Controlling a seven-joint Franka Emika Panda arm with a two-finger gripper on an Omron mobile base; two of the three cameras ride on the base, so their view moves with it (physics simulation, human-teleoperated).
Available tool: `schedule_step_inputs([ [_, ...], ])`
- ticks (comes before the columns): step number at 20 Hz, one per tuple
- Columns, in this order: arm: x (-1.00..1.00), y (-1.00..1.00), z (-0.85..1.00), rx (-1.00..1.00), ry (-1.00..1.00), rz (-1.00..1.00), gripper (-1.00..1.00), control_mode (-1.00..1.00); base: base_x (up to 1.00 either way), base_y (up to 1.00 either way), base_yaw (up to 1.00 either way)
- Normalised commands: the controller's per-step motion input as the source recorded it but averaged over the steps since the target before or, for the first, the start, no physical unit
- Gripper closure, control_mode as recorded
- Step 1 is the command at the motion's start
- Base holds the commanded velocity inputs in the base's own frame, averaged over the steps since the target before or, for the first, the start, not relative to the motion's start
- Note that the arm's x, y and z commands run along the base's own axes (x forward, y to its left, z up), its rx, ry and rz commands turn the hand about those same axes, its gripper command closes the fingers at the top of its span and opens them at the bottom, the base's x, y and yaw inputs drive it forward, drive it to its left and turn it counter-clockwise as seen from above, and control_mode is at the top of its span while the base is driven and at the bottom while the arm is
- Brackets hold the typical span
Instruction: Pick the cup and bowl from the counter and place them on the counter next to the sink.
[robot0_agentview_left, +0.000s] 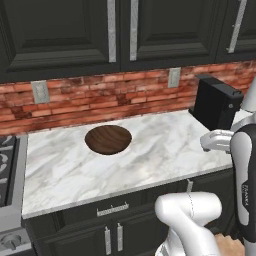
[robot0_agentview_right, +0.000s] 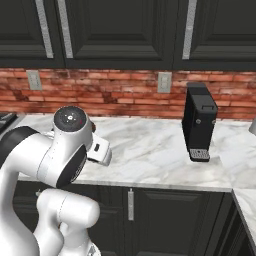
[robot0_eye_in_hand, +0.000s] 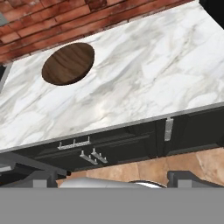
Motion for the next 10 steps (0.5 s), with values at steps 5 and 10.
schedule_step_inputs([
  [5,0.00,0.00,-0.01,0.00,0.00,0.00,-1.00,-1.00,0.00,0.00,0.00],
  [10,0.00,0.01,-0.07,0.02,0.00,0.00,-1.00,-1.00,0.00,0.00,0.00],
])
